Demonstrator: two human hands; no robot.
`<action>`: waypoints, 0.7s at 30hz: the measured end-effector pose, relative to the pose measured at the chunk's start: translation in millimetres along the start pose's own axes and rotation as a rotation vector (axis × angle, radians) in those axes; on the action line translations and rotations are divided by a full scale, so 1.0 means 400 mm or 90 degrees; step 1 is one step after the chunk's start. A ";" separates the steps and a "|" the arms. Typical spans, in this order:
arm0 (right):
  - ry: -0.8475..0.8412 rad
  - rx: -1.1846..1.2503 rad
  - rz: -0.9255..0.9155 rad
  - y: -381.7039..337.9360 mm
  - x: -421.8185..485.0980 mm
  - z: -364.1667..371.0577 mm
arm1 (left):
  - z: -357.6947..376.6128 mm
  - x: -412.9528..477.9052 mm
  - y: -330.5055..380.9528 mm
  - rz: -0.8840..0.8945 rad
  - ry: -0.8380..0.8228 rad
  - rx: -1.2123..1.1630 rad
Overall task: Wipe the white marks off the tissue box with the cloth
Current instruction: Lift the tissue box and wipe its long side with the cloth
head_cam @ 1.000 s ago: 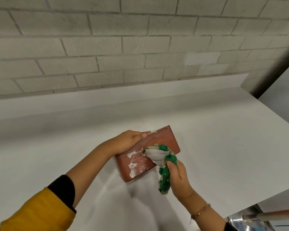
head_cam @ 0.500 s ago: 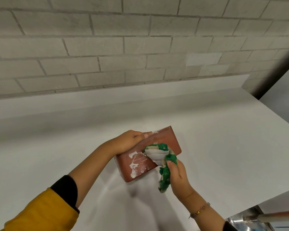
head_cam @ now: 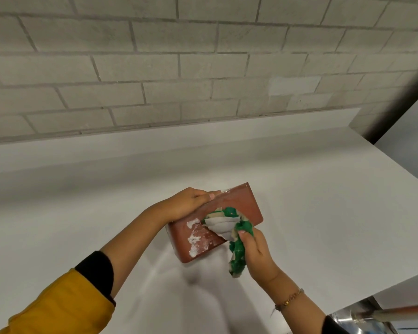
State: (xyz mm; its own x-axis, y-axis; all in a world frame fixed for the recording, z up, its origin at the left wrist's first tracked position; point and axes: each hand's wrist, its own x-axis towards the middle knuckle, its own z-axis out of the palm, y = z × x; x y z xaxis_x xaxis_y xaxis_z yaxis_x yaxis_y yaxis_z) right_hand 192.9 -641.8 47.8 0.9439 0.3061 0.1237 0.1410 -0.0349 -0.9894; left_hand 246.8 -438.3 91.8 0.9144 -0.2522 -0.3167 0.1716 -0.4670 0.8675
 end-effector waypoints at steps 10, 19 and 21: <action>0.055 0.076 0.023 0.004 0.013 0.033 | 0.015 0.010 -0.005 0.004 0.026 0.021; 0.060 0.025 0.031 0.010 -0.004 -0.031 | 0.018 0.010 -0.008 -0.006 0.014 0.001; 0.081 0.046 0.029 0.014 0.006 -0.024 | 0.019 0.013 -0.007 -0.005 0.024 0.006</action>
State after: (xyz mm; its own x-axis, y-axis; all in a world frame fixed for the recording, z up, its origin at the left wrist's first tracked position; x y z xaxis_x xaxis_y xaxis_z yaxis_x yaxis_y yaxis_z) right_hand 198.9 -650.3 43.1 0.9796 0.1831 0.0833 0.0802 0.0239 -0.9965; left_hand 248.3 -445.0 84.9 0.9262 -0.2160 -0.3092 0.1762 -0.4769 0.8611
